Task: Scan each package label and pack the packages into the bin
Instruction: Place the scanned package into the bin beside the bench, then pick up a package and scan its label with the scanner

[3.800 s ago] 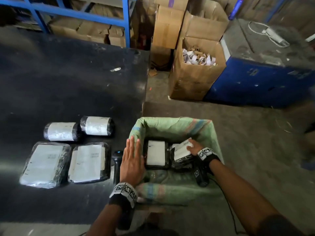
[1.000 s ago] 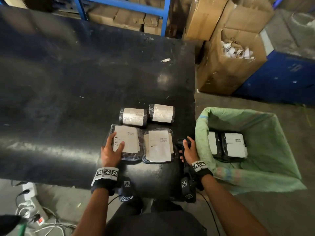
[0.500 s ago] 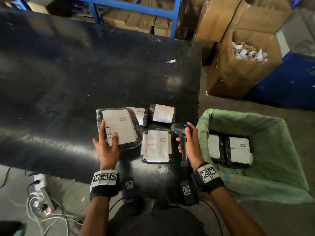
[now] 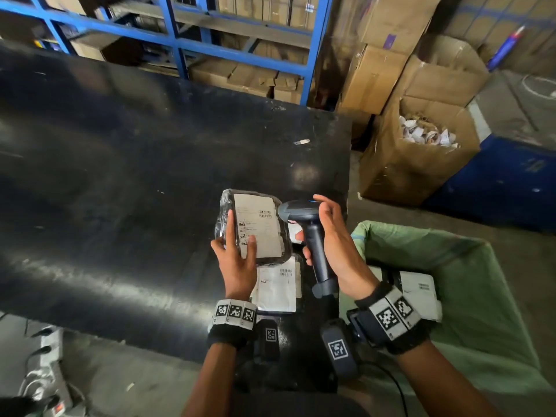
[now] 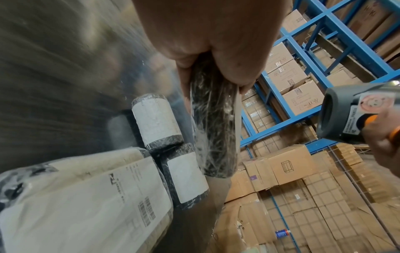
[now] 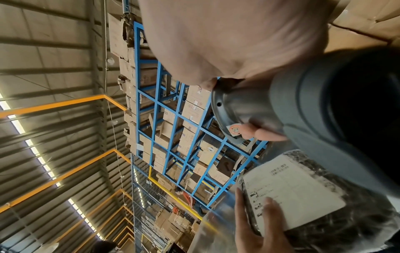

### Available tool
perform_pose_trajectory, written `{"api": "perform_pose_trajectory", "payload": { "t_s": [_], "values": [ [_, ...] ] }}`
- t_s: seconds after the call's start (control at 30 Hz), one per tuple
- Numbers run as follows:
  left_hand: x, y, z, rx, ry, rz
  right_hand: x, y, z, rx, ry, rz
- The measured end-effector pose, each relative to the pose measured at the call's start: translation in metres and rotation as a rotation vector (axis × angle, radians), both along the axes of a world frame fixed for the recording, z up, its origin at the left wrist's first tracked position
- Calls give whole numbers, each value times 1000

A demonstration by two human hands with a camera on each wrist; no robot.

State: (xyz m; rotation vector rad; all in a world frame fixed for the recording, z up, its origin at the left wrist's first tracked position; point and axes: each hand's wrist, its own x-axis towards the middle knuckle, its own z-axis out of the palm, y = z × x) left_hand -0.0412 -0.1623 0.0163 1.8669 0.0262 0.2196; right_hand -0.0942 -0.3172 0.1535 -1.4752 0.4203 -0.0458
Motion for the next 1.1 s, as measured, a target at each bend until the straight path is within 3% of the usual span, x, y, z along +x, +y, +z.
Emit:
{"api": "perform_pose_trajectory", "payload": {
  "t_s": [0.43,0.6,0.9,1.1],
  "values": [
    [11,-15,1,-88,16,9,8,-7,4,-25,58,9],
    [12,-10,0,-69,61,28,10,-10,-18,-145,95,-60],
    [3,20,-4,-6,59,43,-10,-15,-136,-331,313,-329],
    [-3,42,-14,89,36,39,-32,-39,-274,-310,407,-381]
  ]
}}
